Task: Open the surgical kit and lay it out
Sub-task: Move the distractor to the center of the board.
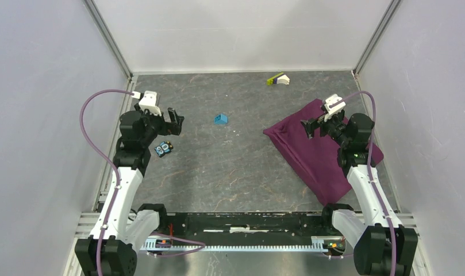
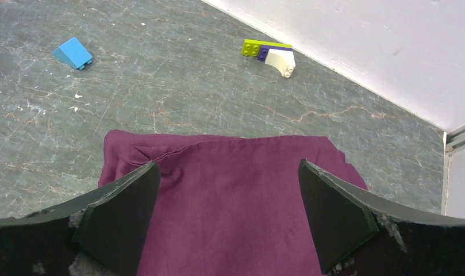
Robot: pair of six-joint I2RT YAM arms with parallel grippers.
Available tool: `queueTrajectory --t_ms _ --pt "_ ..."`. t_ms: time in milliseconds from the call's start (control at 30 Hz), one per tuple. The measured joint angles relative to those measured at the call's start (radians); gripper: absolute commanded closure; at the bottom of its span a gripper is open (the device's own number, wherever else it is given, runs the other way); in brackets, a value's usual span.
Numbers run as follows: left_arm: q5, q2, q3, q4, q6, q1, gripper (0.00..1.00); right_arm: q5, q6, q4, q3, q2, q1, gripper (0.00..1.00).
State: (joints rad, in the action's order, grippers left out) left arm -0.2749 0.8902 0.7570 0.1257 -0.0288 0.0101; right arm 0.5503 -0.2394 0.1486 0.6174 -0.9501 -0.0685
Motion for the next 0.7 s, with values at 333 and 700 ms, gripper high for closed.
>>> queueTrajectory --t_ms 333,700 --pt "0.061 -0.001 0.021 0.036 0.001 -0.004 0.0 0.0 -0.002 -0.008 0.0 0.004 -0.003 0.03" --pt "-0.088 0.074 0.15 0.261 0.226 -0.004 0.0 0.061 -0.08 -0.06 0.0 0.012 -0.005 0.03"
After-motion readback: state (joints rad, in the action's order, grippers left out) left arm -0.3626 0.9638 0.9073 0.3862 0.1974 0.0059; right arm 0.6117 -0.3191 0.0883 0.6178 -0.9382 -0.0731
